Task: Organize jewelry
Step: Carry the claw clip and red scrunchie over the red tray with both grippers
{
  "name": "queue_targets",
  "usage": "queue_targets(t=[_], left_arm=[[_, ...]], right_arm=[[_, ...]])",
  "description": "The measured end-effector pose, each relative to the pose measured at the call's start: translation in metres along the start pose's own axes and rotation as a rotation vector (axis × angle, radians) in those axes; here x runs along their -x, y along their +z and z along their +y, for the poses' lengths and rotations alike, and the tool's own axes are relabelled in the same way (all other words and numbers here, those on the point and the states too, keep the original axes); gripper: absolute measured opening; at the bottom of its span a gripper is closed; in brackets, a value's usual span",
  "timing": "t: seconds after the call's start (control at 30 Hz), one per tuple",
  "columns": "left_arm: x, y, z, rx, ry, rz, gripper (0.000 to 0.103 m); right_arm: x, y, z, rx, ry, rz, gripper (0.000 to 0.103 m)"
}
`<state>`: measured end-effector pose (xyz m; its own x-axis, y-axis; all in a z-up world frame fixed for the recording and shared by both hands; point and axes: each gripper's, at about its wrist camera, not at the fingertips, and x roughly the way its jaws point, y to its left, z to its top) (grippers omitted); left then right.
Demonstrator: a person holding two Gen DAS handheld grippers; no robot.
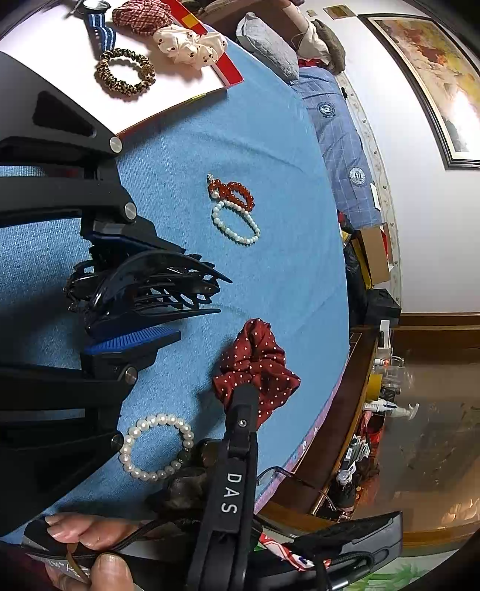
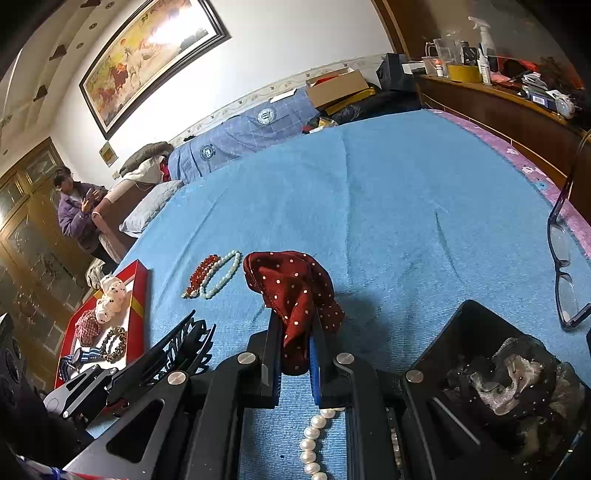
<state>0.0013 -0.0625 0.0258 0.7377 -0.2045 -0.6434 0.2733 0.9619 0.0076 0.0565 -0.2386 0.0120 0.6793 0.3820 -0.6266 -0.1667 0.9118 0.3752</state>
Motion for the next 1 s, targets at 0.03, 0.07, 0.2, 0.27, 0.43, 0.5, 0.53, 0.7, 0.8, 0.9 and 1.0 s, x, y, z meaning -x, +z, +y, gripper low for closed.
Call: queue_targets(t=[0.03,0.07,0.2,0.27,0.43,0.5,0.53,0.7,0.8,0.9,1.0], left_arm=[[0.0,0.0,0.0,0.001,0.0,-0.001,0.036],[0.0,0.0,0.0,0.004,-0.001,-0.001,0.036],[0.0,0.0,-0.001,0.006,0.001,-0.001,0.036],[0.0,0.0,-0.001,0.006,0.002,-0.001,0.036],[0.0,-0.002,0.001,0.01,0.005,-0.002,0.036],[0.0,-0.002,0.002,0.011,0.006,-0.001,0.036],[0.001,-0.002,0.002,0.01,0.006,-0.001,0.036],[0.001,-0.003,0.003,0.013,0.008,-0.004,0.036],[0.002,-0.003,0.005,0.014,0.01,-0.005,0.036],[0.004,-0.003,0.007,0.018,0.016,-0.01,0.036],[0.011,-0.002,0.013,0.044,0.009,-0.024,0.036]], right_arm=[[0.0,0.0,0.001,0.003,0.0,0.0,0.012],[0.0,0.0,0.001,0.005,0.002,0.0,0.012],[0.0,-0.001,0.002,0.01,0.006,-0.003,0.012],[0.0,-0.001,0.003,0.012,0.008,-0.001,0.012],[0.001,-0.002,0.004,0.016,0.016,-0.01,0.012],[0.001,-0.002,0.005,0.019,0.019,-0.013,0.012],[0.002,-0.001,0.005,0.02,0.02,-0.013,0.012],[0.002,-0.002,0.005,0.021,0.021,-0.014,0.012],[0.002,-0.001,0.005,0.021,0.024,-0.019,0.012],[0.004,-0.001,0.004,0.016,0.027,-0.026,0.012],[0.009,-0.003,0.001,-0.003,0.035,-0.032,0.012]])
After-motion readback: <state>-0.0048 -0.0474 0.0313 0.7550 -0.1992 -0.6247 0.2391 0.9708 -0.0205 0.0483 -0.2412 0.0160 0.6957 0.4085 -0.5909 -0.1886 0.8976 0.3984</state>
